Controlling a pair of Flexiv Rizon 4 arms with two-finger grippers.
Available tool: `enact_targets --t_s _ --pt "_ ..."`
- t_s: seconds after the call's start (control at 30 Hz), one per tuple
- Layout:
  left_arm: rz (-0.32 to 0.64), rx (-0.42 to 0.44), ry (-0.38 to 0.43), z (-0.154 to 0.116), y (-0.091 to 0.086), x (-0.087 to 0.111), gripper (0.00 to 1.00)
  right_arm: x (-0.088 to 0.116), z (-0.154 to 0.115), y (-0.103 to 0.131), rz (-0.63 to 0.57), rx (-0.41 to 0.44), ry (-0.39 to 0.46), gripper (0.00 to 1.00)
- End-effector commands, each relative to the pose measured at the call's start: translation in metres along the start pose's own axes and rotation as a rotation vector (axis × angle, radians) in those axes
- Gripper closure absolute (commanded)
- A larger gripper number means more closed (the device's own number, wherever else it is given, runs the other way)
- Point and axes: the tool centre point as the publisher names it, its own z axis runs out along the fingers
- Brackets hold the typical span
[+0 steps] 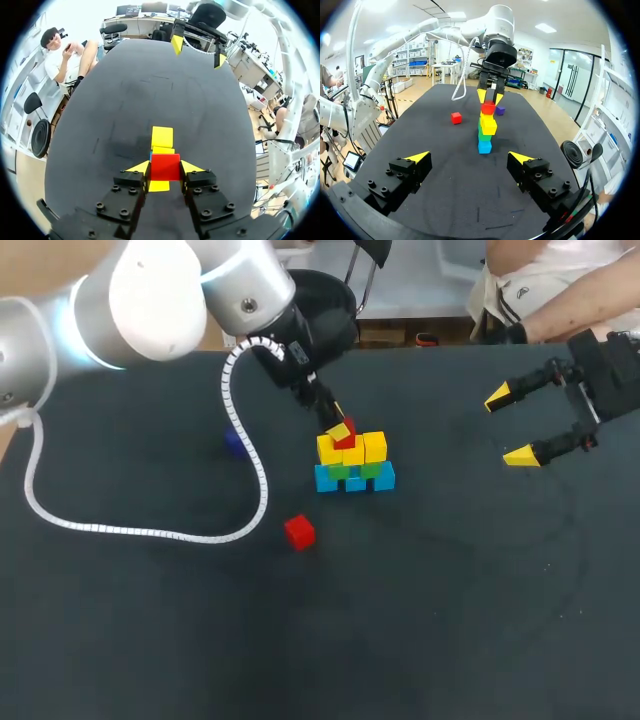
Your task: Place the blue cubes, place green cubes on the blue cubes, place the yellow cubes on the green cubes, then place the red cubes on the yellow cubes, and place purple cube on the red cubes.
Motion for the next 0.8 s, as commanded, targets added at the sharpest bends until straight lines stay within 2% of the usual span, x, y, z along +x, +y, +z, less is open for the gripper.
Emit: enact_targets --t_s 0.03,0.07,0.1,0.23,0.43,0.6,0.8 --pt "-0.008 0.005 0.002 -0.001 0.001 -0.002 0.42 0.0 0.0 0.0 -0.001 0.001 -0.001 0.0" --pt "-0.009 0.005 0.002 -0.001 0.001 -0.002 0.22 0.0 0.0 0.0 -0.001 0.001 -0.001 0.0" --pt "-0.011 0.005 0.002 -0.001 0.002 -0.002 0.16 0.0 0.0 0.0 -0.001 0.001 -0.001 0.0" --pt "-0.014 0.006 0.001 0.0 0.002 -0.003 0.16 0.0 0.0 0.0 -0.001 0.001 -0.001 0.0" --pt "-0.026 -0.011 -0.013 -0.004 0.001 -0.005 0.11 0.0 0.0 0.0 -0.001 0.001 -0.001 0.0" --pt "-0.042 -0.043 -0.039 -0.014 -0.002 -0.007 0.0 0.0 0.0 0.0 -0.001 0.001 -0.001 0.0" --pt "-0.036 -0.108 -0.086 -0.034 -0.013 -0.01 0.0 0.0 0.0 0.0 -0.001 0.001 -0.001 0.0"
